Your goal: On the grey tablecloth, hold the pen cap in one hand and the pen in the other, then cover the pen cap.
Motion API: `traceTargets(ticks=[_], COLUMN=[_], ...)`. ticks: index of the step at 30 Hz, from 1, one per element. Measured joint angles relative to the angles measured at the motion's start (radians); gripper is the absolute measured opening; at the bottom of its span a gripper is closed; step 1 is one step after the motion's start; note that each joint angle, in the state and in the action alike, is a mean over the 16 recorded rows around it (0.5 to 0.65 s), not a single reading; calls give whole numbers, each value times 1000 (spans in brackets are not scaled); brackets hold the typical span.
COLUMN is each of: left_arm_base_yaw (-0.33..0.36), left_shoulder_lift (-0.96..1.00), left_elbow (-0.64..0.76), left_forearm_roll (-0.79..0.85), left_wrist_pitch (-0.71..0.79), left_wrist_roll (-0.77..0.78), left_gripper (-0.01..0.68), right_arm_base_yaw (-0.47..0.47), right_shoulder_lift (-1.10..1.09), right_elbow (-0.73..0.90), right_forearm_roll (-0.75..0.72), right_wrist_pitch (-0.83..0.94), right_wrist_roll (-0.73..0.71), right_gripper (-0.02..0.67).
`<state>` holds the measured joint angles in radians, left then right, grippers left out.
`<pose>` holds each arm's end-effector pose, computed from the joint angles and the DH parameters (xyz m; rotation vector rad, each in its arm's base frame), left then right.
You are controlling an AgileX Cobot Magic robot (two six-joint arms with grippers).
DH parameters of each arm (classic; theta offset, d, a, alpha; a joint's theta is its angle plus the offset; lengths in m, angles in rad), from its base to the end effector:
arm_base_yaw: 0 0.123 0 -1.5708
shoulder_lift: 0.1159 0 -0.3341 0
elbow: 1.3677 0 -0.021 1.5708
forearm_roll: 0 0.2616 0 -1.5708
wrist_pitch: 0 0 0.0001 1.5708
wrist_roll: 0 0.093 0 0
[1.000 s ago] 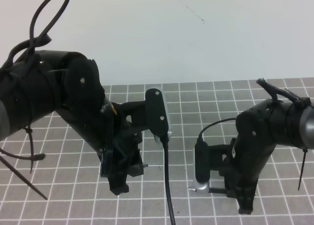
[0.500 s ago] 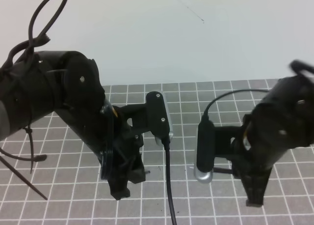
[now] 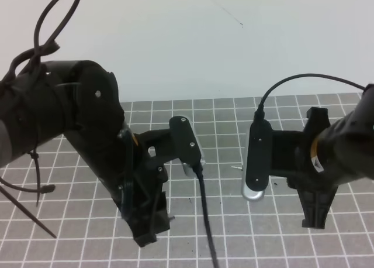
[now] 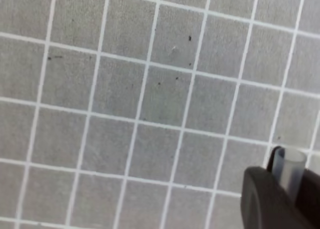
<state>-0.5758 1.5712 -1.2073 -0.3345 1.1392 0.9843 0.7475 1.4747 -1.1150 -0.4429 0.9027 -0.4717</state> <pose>0.2463 -0.1930 0.3162 1.9155 2.1778 -0.4047 0.2427 0.1822 0.3278 -1.7433 2.0148 -0.4643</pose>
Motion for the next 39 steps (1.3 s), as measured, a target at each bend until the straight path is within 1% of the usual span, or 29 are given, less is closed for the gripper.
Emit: traceTargets(ticks=[7,11,17,23,28,32,39], left_arm_base_yaw=[0,0,0,0,0,0,0], left_shoulder_lift=[0,0,0,0,0,0,8], left_elbow=[0,0,0,0,0,-4,-45], left_forearm_roll=[-19,-27,-33,-36,-50,-66,-105], left_wrist_pitch=[38,50,36,-50,-126,-173,-157], left_wrist_roll=[-66,-83,-63,-19,10,21,43], left_gripper=[57,57,57,57,57,57,57], right_arm_base_yaw=[1,2,5,10,20,36,84], right_shoulder_lift=[-14,-42,-114,-190,-222,-228,-222], right_elbow=[83,149,243,303,319,319,319], right_forearm_roll=[-140,-224,-357,-542,-719,-828,-960], right_wrist_pitch=[-66,-114,-198,-299,-356,-392,-402], right_wrist_roll=[116,150,142,127,128,132,142], right_gripper=[0,0,0,0,0,0,0])
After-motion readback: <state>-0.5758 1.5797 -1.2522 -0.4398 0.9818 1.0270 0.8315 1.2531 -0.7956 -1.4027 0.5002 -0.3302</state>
